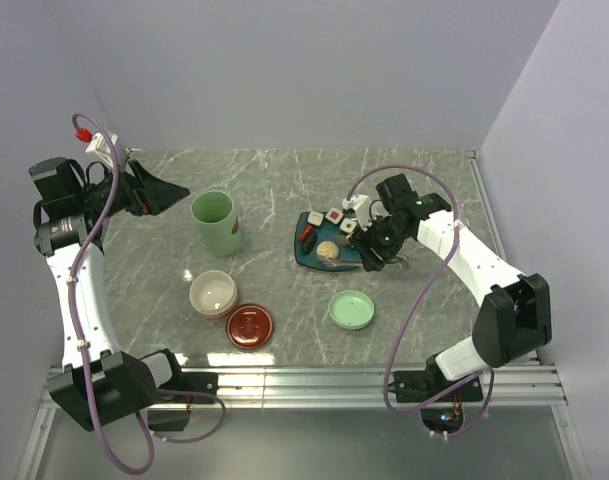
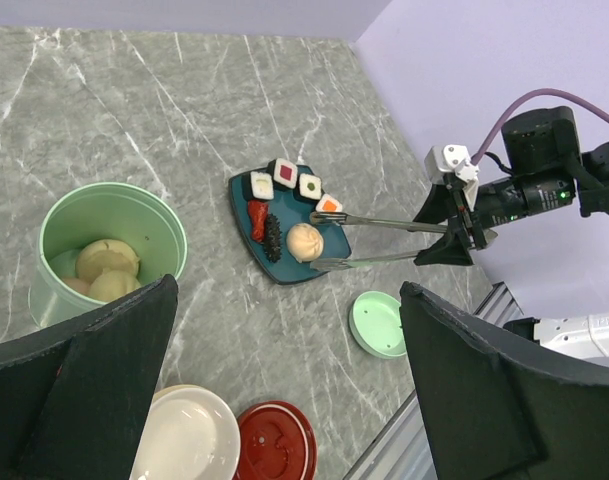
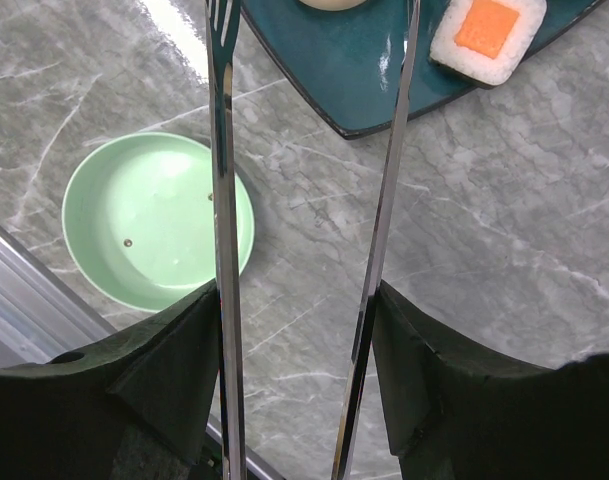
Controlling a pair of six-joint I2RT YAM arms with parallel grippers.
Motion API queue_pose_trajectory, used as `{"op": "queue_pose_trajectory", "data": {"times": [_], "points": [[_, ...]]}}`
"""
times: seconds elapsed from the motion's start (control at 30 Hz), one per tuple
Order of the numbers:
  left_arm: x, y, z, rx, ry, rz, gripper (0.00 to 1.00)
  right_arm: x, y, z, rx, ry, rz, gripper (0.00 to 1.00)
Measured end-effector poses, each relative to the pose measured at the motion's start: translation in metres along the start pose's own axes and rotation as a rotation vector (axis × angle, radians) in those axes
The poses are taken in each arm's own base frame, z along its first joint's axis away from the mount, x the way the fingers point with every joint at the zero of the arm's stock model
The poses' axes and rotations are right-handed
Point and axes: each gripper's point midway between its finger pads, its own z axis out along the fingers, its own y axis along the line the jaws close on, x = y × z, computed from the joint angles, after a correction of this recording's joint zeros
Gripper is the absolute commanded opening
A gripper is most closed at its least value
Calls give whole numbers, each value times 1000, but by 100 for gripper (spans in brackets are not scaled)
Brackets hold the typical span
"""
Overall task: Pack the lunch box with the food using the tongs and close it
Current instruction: Pick up the food using the clamp, then place the food into the lunch box
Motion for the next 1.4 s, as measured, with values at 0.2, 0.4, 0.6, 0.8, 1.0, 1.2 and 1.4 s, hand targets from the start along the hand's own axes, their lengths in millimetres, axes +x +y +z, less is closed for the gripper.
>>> {"op": "queue_pose_trajectory", "data": {"times": [0.2, 0.4, 0.6, 0.8, 1.0, 1.2, 1.4], "points": [[1, 3, 1, -1, 4, -8, 99, 4, -4, 17, -18, 39, 17, 64], [1, 3, 1, -1, 4, -5, 99, 5, -3, 24, -42, 59, 34, 55], [1, 3, 1, -1, 4, -4, 99, -5, -3, 13, -59, 34, 61, 47], [3, 5, 2, -1, 6, -10, 99, -23, -6, -5, -64, -11, 77, 47], [5, 6, 2, -1, 8, -15, 100, -77, -1, -40, -72, -163, 62, 47], [6, 9, 4, 1, 4, -27, 99, -163, 25, -77, -91, -383, -50, 47], [6, 10, 5, 1, -3, -44, 99, -220, 66, -51, -161, -436, -145, 47]]}}
